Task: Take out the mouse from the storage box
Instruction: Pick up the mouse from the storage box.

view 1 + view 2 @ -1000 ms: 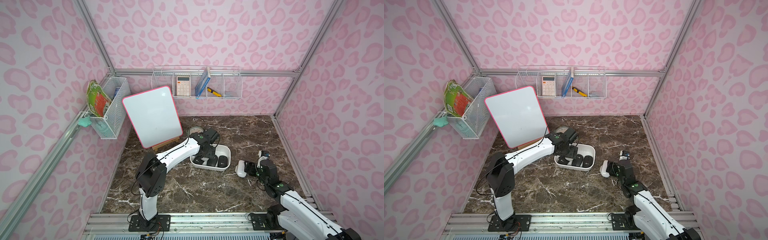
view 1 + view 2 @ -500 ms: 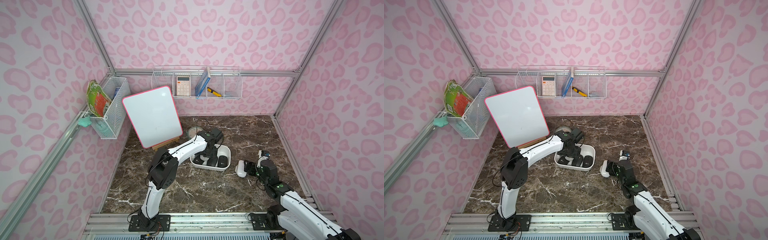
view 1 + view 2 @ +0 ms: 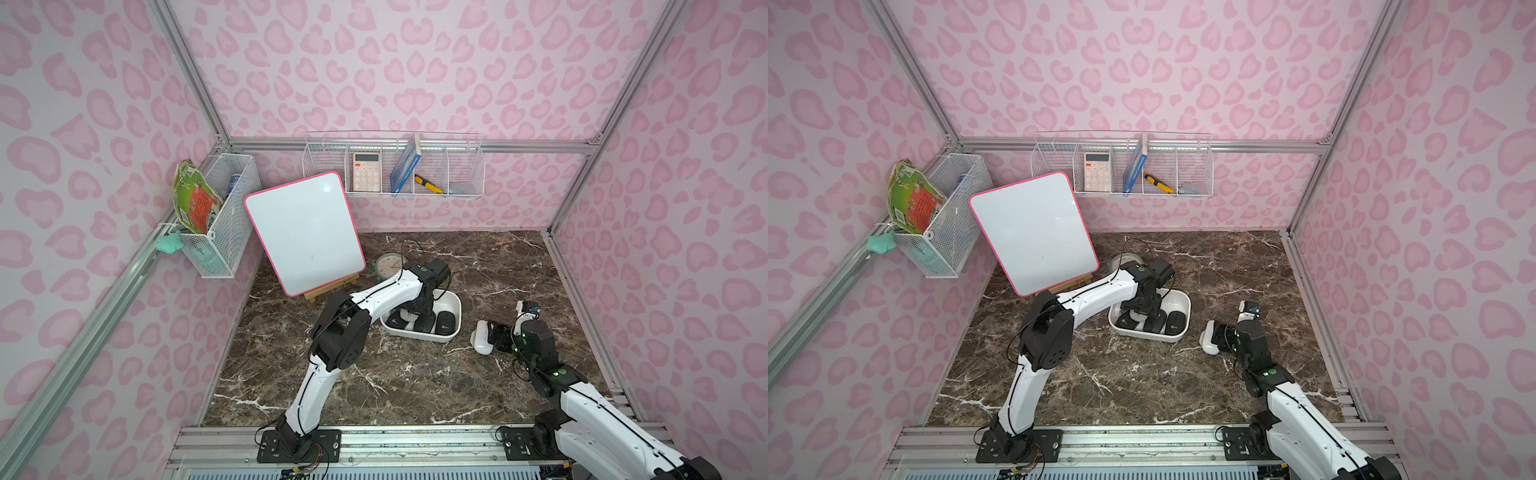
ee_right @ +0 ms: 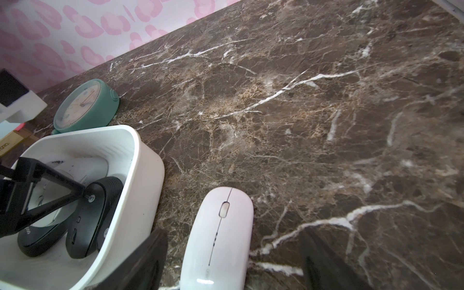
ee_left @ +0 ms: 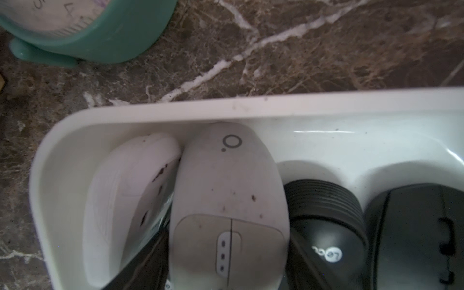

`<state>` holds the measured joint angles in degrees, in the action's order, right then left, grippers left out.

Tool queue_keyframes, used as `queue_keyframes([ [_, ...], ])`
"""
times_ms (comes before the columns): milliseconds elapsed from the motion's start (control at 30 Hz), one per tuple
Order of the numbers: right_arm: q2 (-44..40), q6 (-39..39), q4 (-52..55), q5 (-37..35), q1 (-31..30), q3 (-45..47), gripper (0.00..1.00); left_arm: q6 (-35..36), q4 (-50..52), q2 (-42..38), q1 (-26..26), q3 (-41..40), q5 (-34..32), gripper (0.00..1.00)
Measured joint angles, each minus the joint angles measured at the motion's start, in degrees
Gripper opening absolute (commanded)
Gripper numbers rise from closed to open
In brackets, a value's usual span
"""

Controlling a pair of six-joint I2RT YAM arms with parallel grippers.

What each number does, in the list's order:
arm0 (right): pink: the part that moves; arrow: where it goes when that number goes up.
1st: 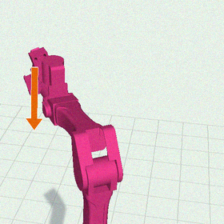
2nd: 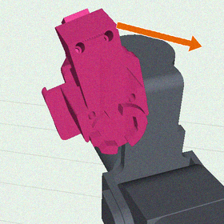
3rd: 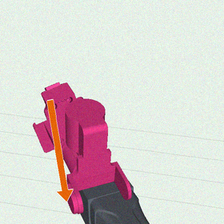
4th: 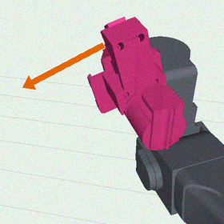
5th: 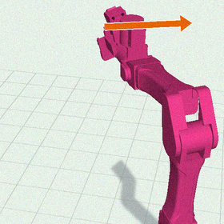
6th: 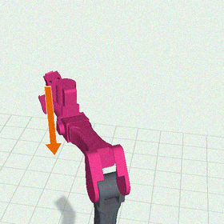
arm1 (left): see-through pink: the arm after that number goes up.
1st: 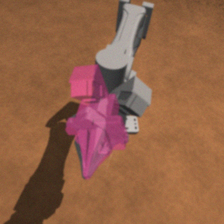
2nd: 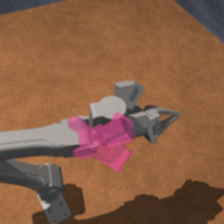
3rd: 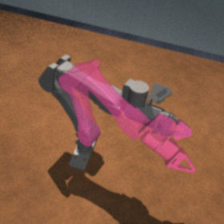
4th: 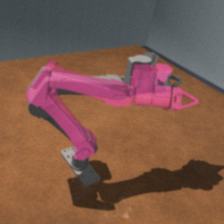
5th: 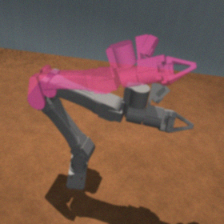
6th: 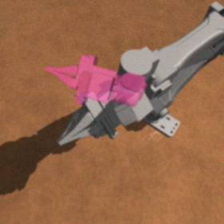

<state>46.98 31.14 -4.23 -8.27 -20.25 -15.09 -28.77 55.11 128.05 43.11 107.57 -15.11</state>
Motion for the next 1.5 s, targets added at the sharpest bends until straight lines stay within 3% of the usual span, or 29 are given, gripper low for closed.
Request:
queue_keyframes([
  [233,-0.42,-0.15,-0.26,0.04,0.00,0.15,0.84,-0.85,0.17,0.13,0.09,0.26,-0.57,0.52],
  [567,0.02,-0.31,-0.83,0.20,0.00,0.33,0.84,-1.33,-0.46,-4.22,0.07,-2.38,1.46,0.49],
  [1200,0.07,-0.33,-1.64,0.17,0.00,0.35,0.84,-2.58,-2.75,-19.65,0.04,-10.10,5.62,0.49],
  [1333,0.39,-0.87,-2.21,0.24,0.00,0.44,0.84,-2.80,-2.95,-26.45,-1.64,-16.11,5.60,0.49],
  [1500,0.83,-1.18,-2.84,0.92,0.00,0.74,0.84,-4.13,-2.93,-35.47,-8.13,-23.69,5.33,0.49],
])
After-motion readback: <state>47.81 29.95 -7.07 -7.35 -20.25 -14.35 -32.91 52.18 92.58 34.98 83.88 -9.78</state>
